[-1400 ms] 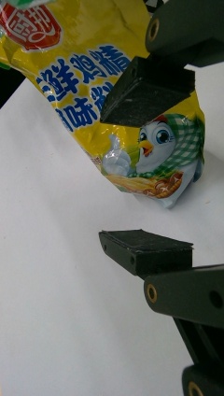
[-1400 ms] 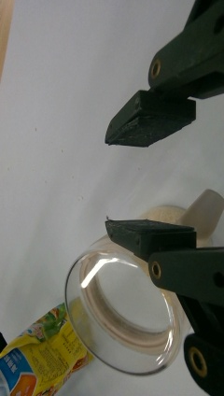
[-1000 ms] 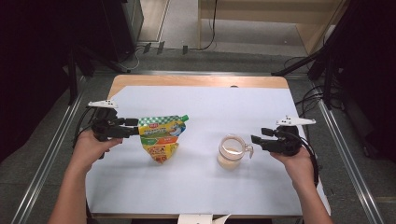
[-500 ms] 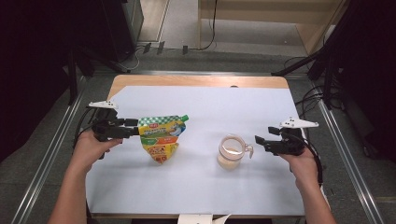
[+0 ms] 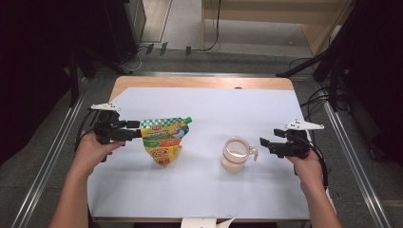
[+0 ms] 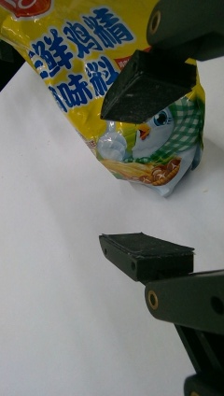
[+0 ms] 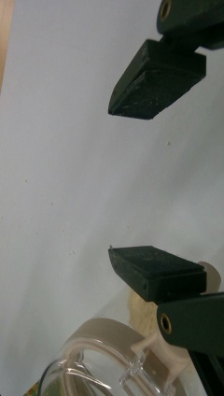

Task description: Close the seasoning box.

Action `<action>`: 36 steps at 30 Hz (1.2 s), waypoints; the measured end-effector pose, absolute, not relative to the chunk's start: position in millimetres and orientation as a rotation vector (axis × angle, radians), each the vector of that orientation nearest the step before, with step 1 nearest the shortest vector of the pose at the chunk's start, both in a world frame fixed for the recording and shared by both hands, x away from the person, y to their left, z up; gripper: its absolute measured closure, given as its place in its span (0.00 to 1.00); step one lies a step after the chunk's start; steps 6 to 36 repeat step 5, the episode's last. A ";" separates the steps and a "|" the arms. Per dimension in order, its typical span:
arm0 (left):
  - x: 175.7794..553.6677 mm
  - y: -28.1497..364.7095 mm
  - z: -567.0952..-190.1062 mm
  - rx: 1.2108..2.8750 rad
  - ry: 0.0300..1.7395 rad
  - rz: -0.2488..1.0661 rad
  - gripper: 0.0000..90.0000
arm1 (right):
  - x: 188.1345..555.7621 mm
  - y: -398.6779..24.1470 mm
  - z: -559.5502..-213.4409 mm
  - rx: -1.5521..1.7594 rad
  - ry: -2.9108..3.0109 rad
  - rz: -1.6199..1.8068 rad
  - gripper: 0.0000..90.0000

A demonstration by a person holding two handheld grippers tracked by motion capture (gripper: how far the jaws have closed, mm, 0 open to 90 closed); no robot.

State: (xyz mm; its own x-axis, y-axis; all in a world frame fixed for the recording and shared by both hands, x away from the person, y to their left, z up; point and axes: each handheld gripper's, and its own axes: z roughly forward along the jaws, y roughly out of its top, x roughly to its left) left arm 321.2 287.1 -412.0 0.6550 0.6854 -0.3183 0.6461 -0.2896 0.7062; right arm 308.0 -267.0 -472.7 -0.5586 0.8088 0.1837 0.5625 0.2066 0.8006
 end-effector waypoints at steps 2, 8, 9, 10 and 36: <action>321.2 287.1 -412.6 2.003 1.039 0.061 0.38 | 308.6 -267.1 -473.0 1.286 2.226 1.298 0.24; 321.5 286.5 -413.4 2.004 1.042 0.065 0.38 | 308.7 -267.0 -473.3 1.282 2.231 1.297 0.24; 321.5 286.5 -413.4 2.004 1.042 0.065 0.38 | 308.7 -267.0 -473.3 1.282 2.231 1.297 0.24; 321.5 286.5 -413.4 2.004 1.042 0.065 0.38 | 308.7 -267.0 -473.3 1.282 2.231 1.297 0.24; 321.5 286.5 -413.4 2.004 1.042 0.065 0.38 | 308.7 -267.0 -473.3 1.282 2.231 1.297 0.24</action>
